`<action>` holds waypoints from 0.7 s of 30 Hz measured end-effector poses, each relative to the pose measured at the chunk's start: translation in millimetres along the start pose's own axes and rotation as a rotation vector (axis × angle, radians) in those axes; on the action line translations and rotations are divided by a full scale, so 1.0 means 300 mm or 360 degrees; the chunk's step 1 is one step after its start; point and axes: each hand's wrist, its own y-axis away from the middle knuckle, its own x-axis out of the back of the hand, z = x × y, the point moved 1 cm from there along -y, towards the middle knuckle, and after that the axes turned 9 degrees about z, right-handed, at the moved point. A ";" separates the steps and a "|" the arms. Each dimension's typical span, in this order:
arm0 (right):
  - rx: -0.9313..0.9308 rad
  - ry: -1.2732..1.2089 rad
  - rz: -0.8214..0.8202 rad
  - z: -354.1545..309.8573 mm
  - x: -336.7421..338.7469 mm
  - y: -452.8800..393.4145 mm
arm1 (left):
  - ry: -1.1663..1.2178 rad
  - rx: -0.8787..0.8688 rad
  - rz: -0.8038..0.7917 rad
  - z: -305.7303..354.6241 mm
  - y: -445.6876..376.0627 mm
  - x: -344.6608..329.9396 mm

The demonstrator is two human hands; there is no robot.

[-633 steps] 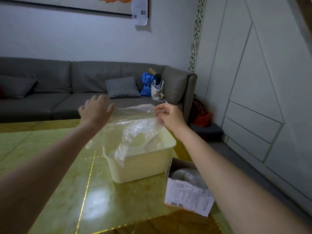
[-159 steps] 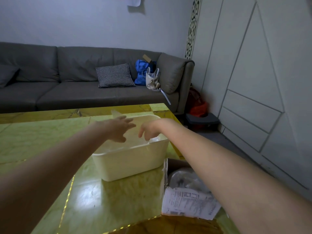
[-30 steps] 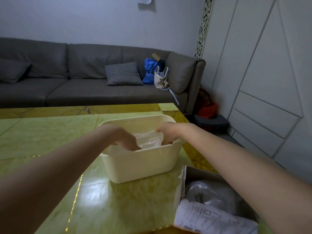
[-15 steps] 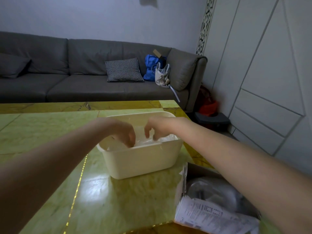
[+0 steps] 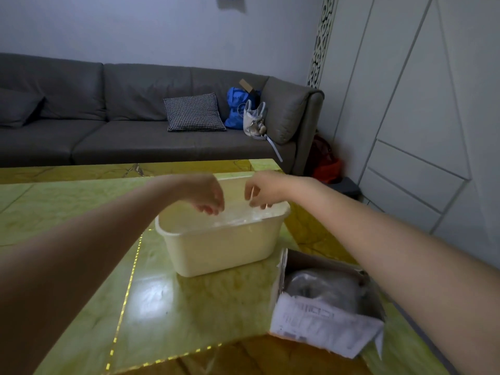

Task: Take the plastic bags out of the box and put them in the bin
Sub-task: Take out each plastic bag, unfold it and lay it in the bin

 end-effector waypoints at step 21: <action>-0.0201 0.0723 0.0186 0.065 -0.102 0.537 | -0.0623 -0.0654 0.0107 0.418 0.274 -0.298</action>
